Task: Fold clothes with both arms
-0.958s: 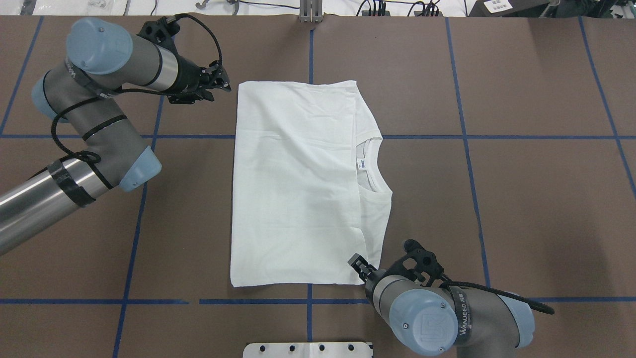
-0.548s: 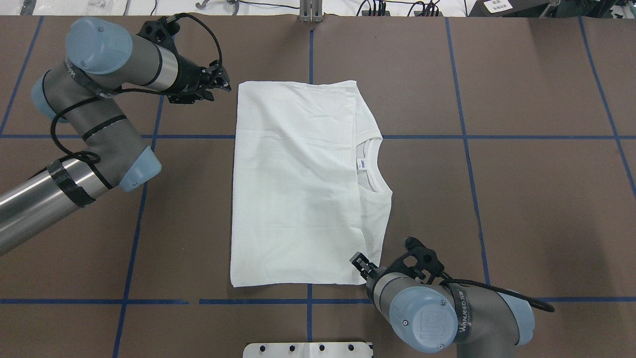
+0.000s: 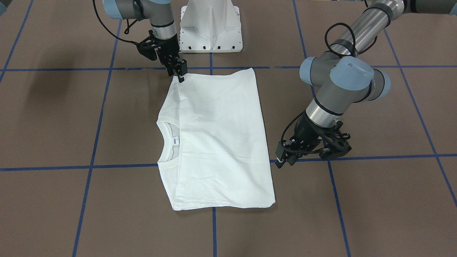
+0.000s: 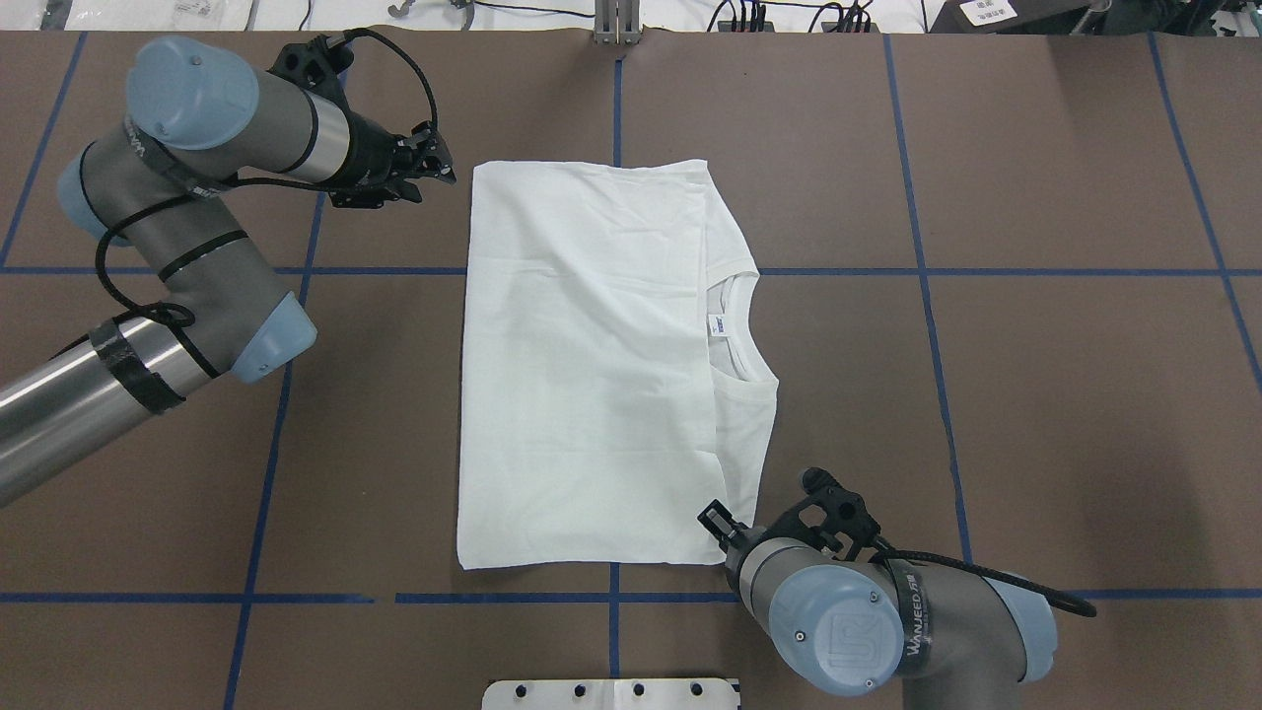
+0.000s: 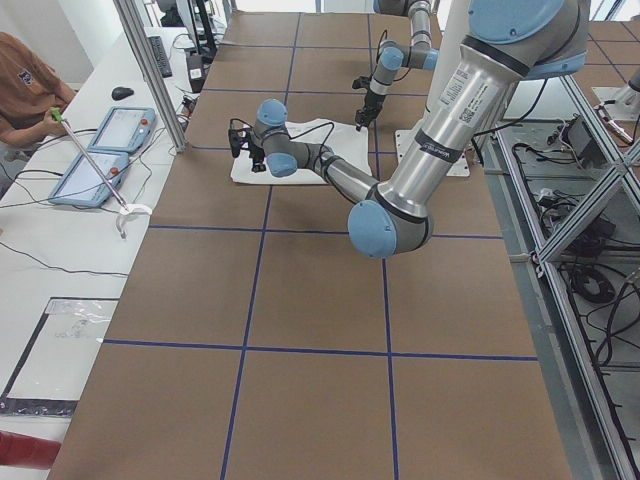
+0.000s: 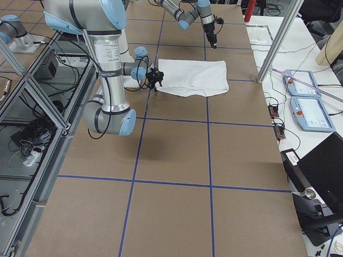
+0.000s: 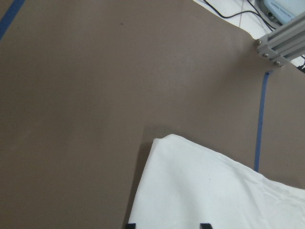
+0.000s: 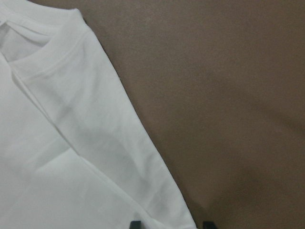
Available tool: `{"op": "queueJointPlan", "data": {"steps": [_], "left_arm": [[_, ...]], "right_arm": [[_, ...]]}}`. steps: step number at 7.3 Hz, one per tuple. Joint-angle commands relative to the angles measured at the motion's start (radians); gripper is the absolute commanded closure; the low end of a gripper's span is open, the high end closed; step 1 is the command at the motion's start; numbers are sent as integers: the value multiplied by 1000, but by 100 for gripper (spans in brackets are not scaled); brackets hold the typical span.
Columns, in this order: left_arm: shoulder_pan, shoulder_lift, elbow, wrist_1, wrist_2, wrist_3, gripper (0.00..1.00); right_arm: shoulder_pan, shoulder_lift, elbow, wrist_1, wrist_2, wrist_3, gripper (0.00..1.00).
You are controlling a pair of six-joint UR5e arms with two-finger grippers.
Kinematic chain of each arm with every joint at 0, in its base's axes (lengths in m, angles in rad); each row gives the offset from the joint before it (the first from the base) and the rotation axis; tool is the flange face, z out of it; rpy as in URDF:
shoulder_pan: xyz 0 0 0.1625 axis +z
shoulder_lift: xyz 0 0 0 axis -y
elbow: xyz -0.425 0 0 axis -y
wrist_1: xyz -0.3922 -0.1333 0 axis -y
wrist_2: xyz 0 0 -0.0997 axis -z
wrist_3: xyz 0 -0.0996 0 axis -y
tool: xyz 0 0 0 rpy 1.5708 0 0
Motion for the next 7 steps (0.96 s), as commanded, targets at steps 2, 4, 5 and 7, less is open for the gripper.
{"op": "queueJointPlan", "data": {"steps": [2, 4, 5, 7], "left_arm": [[0, 10, -9, 0, 0, 0, 46], [0, 8, -11, 0, 0, 0, 46], [0, 8, -22, 0, 0, -3, 46], [55, 109, -202, 12, -2, -142, 46]], "right_arm": [[6, 18, -3, -6, 0, -1, 100], [32, 18, 20, -29, 46, -3, 100], [42, 16, 54, -58, 70, -3, 100], [42, 9, 59, -59, 71, -3, 100]]}}
